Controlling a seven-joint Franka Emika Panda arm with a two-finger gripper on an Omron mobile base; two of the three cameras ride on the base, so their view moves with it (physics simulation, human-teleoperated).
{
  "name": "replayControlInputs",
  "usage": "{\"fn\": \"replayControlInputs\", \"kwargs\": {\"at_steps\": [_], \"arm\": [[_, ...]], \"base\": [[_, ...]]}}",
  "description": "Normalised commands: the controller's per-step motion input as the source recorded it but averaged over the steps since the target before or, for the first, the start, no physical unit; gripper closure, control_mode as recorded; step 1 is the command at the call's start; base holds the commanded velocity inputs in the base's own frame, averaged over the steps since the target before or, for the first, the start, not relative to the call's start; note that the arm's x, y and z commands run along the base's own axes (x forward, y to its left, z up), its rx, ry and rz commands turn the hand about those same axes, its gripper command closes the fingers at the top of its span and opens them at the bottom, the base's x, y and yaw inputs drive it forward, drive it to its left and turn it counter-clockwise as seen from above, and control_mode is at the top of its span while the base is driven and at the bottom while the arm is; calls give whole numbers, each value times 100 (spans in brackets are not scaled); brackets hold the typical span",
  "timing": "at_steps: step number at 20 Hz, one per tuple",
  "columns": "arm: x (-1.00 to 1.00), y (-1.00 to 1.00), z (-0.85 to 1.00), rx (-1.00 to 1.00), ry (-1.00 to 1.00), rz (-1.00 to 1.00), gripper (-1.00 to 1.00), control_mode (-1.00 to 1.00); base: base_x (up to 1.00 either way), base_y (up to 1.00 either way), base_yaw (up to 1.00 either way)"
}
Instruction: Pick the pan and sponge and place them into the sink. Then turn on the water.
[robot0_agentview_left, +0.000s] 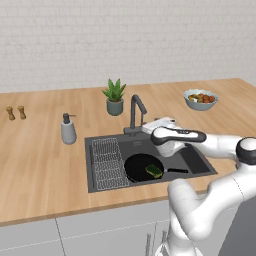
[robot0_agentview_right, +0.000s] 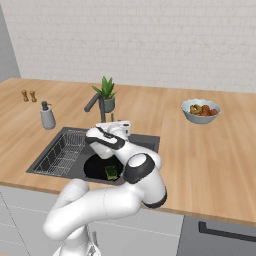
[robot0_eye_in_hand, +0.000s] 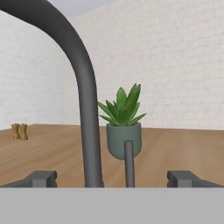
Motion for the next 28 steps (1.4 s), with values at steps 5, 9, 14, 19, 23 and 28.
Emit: {"fn": "replayControlInputs", "kwargs": {"at_steps": [5, 9, 14, 19, 23, 28], "arm": [[7, -1, -1, 0, 0, 0, -100, -100], [16, -3, -6, 0, 0, 0, -100, -100], [12, -17, -1, 0, 0, 0, -100, -100], [9, -5, -8, 0, 0, 0, -100, -100], [14, 0, -8, 0, 0, 0, -100, -100], [26, 0, -3, 0, 0, -1, -100, -100]], "base": [[0, 0, 0], [0, 0, 0], [0, 0, 0], [0, 0, 0], [0, 0, 0], [0, 0, 0]]}}
